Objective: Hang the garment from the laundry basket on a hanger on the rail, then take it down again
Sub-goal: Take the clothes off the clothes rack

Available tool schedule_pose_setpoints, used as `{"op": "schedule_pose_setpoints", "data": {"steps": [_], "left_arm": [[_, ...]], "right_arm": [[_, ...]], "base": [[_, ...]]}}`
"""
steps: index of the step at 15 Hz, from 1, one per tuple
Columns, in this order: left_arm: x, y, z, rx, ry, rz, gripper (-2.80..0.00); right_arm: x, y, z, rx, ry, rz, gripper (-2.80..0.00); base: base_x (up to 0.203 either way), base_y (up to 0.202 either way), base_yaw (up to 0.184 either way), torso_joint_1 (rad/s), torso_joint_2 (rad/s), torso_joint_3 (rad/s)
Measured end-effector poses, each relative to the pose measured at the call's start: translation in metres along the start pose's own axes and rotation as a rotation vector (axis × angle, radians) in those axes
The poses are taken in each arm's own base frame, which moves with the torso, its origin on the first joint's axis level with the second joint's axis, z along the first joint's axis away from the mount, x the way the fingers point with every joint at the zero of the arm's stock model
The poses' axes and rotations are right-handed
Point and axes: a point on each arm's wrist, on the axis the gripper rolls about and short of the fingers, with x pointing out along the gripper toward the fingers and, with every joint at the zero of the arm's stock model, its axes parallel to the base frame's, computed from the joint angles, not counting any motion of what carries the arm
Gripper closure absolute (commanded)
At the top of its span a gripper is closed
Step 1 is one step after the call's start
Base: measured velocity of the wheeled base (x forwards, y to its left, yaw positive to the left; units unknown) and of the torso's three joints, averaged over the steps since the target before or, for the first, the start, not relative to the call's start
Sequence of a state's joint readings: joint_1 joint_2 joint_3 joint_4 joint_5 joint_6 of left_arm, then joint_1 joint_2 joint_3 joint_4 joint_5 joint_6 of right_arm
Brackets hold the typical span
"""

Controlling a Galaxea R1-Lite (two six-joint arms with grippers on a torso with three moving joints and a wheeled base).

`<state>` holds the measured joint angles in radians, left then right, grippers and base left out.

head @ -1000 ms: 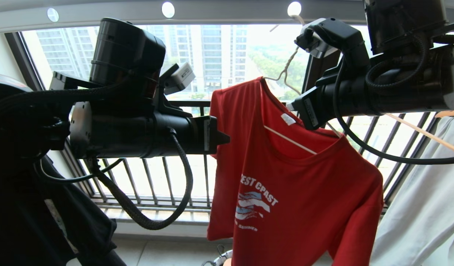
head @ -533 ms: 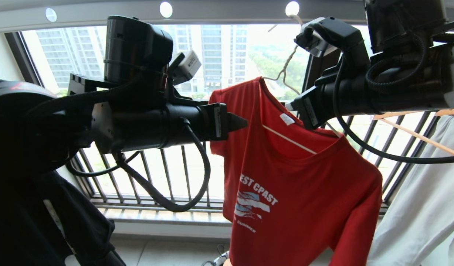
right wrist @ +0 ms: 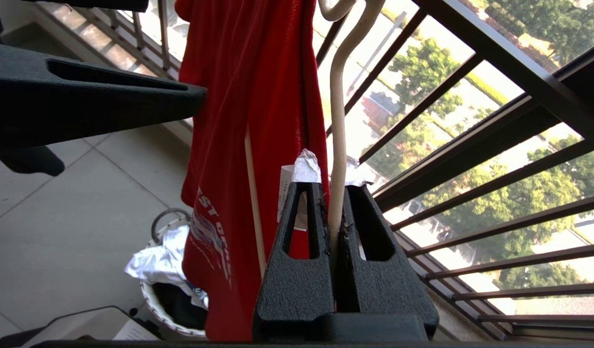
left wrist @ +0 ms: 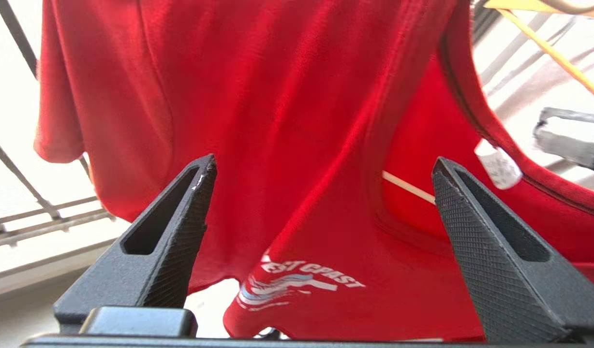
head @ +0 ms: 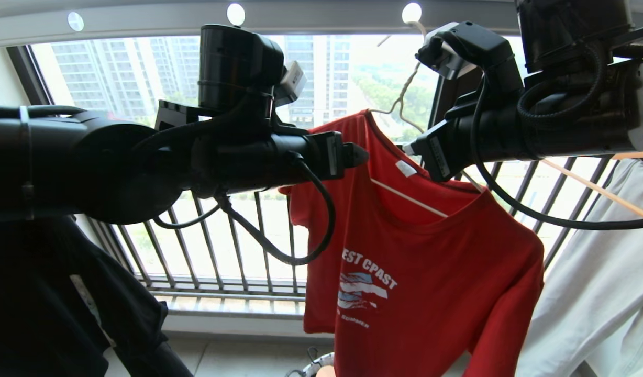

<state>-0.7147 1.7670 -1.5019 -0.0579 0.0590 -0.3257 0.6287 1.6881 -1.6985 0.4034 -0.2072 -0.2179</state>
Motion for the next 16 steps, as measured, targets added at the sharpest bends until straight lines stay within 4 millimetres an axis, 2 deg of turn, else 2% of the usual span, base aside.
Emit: {"op": "schedule_pose_setpoints", "data": {"steps": [3, 7, 13, 16], "left_arm": [[0.021, 0.003, -0.002, 0.067, -0.041, 0.156, -2.8], [0.035, 0.006, -0.004, 0.079, -0.047, 0.189, -2.8], [0.009, 0.001, -0.011, 0.077, -0.001, 0.121, -2.8], [0.004, -0.001, -0.008, 0.078, -0.011, 0.114, -2.8]], "right_arm": [[0.0, 0.001, 0.0, -0.001, 0.001, 0.003, 0.0], [-0.001, 0.002, 0.0, -0.002, 0.0, 0.005, 0.0], [-0.001, 0.001, 0.0, -0.01, -0.001, 0.005, 0.0], [-0.002, 0.002, 0.001, -0.012, -0.003, 0.008, 0.0]], "base": [[0.0, 0.0, 0.0, 0.0, 0.0, 0.0], [0.0, 0.0, 0.0, -0.01, 0.0, 0.001], [0.0, 0.0, 0.0, 0.0, 0.0, 0.0], [0.0, 0.0, 0.0, 0.0, 0.0, 0.0]]}}
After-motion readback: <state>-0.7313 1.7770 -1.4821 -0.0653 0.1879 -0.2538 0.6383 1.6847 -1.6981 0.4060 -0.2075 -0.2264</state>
